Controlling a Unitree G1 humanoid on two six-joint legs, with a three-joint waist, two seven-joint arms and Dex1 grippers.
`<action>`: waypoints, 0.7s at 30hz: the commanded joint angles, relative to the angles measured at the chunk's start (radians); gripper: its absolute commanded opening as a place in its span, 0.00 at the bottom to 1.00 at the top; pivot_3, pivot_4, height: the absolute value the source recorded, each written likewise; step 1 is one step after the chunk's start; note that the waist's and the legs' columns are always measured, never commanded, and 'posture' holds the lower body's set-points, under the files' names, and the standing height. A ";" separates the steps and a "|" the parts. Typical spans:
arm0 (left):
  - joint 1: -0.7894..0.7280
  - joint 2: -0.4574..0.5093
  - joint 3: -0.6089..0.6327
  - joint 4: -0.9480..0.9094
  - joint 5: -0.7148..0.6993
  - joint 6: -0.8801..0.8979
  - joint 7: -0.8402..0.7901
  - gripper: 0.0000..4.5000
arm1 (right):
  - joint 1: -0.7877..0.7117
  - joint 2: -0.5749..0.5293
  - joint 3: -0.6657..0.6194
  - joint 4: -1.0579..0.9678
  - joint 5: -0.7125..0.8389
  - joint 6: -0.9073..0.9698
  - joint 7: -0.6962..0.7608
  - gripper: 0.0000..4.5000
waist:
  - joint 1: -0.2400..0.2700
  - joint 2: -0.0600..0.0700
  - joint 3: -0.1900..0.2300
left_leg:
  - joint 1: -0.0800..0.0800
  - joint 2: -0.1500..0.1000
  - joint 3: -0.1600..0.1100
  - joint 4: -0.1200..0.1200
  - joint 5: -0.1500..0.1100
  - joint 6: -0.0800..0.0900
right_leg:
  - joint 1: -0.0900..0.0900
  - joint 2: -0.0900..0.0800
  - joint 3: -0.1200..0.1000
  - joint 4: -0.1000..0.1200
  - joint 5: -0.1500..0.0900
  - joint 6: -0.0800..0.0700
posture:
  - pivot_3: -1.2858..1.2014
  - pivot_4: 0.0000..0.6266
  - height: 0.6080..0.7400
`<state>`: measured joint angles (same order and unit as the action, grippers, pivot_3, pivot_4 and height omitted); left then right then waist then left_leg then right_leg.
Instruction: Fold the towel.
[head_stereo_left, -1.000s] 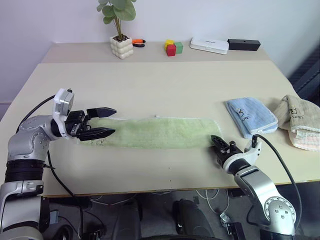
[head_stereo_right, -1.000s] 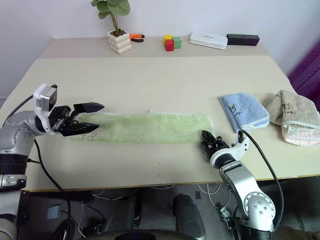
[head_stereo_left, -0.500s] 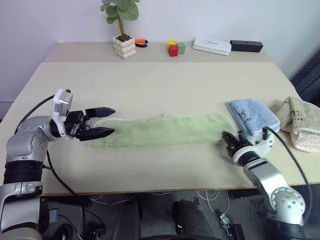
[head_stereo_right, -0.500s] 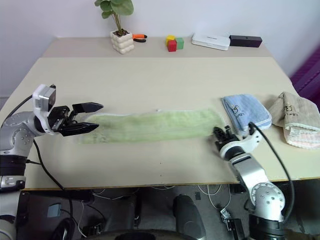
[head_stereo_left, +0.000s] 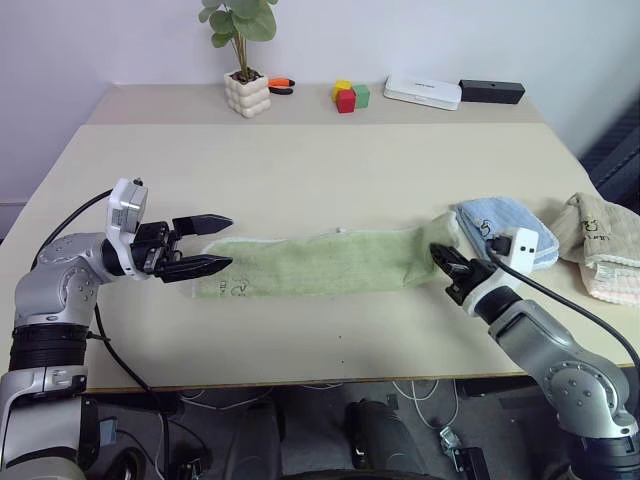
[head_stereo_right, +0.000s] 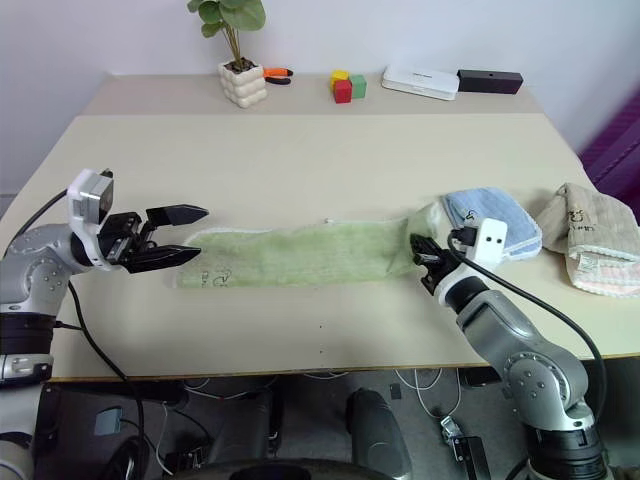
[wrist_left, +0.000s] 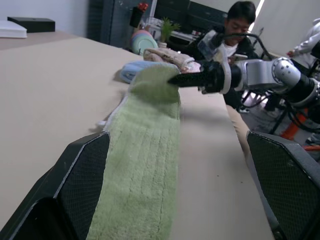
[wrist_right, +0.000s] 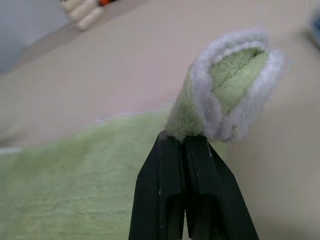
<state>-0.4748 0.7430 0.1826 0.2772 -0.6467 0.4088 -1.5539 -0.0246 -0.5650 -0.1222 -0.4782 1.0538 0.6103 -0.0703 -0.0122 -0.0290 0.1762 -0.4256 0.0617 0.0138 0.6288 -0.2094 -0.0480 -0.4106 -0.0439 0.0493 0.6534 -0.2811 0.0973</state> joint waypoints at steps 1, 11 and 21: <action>0.006 0.002 0.033 -0.041 -0.028 0.000 0.007 1.00 | -0.044 -0.034 0.080 -0.103 -0.083 0.036 0.098 0.01 | -0.001 0.000 0.000 | 0.000 0.000 0.000 0.000 0.000 0.000 | 0.000 0.000 0.000 0.000 0.000 0.000 | 0.52 0.24 1.00; 0.063 -0.001 0.057 -0.122 -0.059 0.024 0.054 1.00 | -0.163 0.008 0.214 -0.061 -0.232 0.116 0.221 0.01 | 0.000 0.000 0.000 | 0.000 0.000 0.000 0.001 0.000 0.000 | 0.000 0.000 0.000 0.000 0.000 0.000 | 0.52 0.24 1.00; 0.133 0.028 0.099 -0.203 -0.089 0.062 0.095 1.00 | -0.200 0.038 0.338 -0.020 -0.358 0.174 0.362 0.01 | -0.001 0.000 0.000 | 0.000 0.000 0.000 0.000 0.000 0.000 | 0.000 0.000 0.000 0.000 0.000 0.000 | 0.52 0.24 1.00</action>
<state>-0.3438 0.7525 0.2502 0.1093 -0.7105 0.4664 -1.4618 -0.2093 -0.5361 0.2180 -0.4825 0.7109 0.7879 0.2701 -0.0127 -0.0292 0.1761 -0.4258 0.0618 0.0140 0.6295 -0.2096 -0.0477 -0.4110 -0.0440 0.0492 0.6534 -0.2810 0.0974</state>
